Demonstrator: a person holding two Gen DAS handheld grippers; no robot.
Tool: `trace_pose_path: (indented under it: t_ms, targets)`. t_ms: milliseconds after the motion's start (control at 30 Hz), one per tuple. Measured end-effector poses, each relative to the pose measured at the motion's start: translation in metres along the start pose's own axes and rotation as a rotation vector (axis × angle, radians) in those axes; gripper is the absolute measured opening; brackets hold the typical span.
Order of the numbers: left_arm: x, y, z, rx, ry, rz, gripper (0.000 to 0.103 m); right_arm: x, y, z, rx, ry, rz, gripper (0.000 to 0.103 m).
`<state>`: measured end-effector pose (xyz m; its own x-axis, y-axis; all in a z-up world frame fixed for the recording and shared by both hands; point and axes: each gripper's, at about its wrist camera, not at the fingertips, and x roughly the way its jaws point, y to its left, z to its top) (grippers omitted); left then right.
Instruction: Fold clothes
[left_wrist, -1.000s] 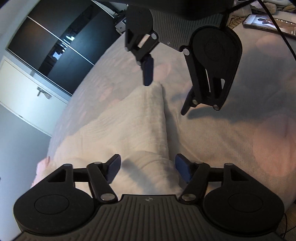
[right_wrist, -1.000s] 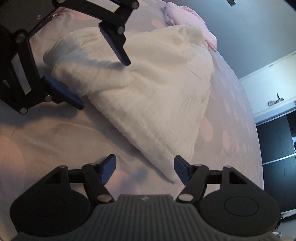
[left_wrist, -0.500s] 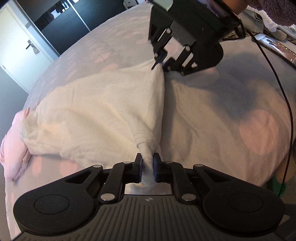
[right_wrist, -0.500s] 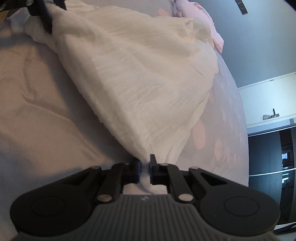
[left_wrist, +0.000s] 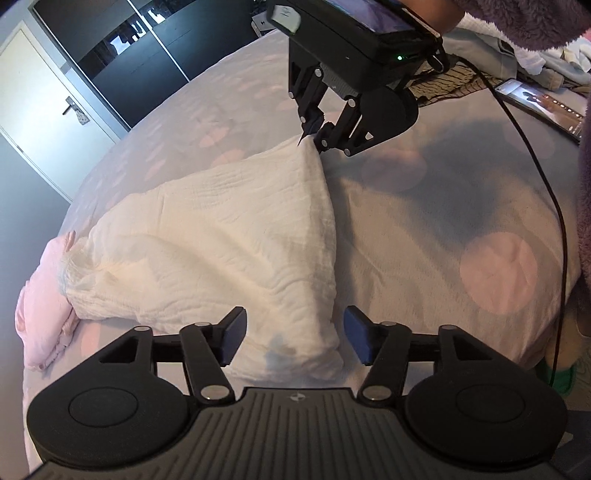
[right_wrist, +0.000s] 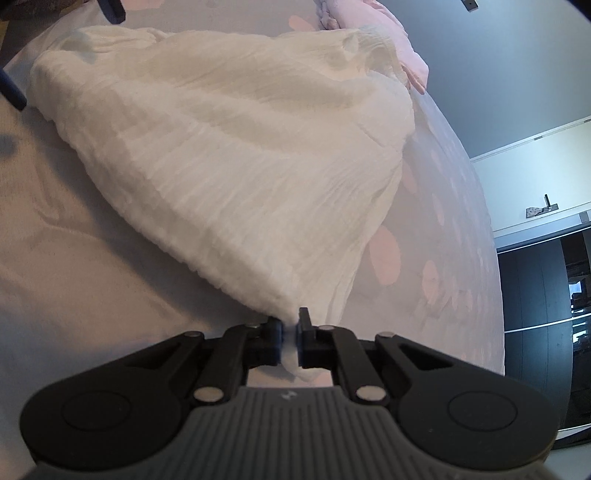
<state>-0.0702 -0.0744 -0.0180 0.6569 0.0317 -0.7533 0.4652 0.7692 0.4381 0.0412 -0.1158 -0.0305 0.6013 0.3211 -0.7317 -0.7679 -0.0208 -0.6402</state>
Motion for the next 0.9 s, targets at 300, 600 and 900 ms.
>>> trace_pose_path:
  t_ms: [300, 600, 900]
  targets:
    - [0.049, -0.024, 0.006, 0.163, 0.073, 0.121, 0.055, -0.002, -0.003, -0.001, 0.011, -0.008, 0.008, 0.009]
    - [0.036, 0.003, 0.008, 0.092, 0.05, 0.041, 0.007, -0.029, -0.007, -0.011, 0.056, -0.012, 0.028, 0.008]
    - [-0.039, 0.021, 0.013, 0.052, -0.053, -0.109, 0.007, -0.092, -0.001, -0.023, 0.111, 0.021, 0.1, 0.007]
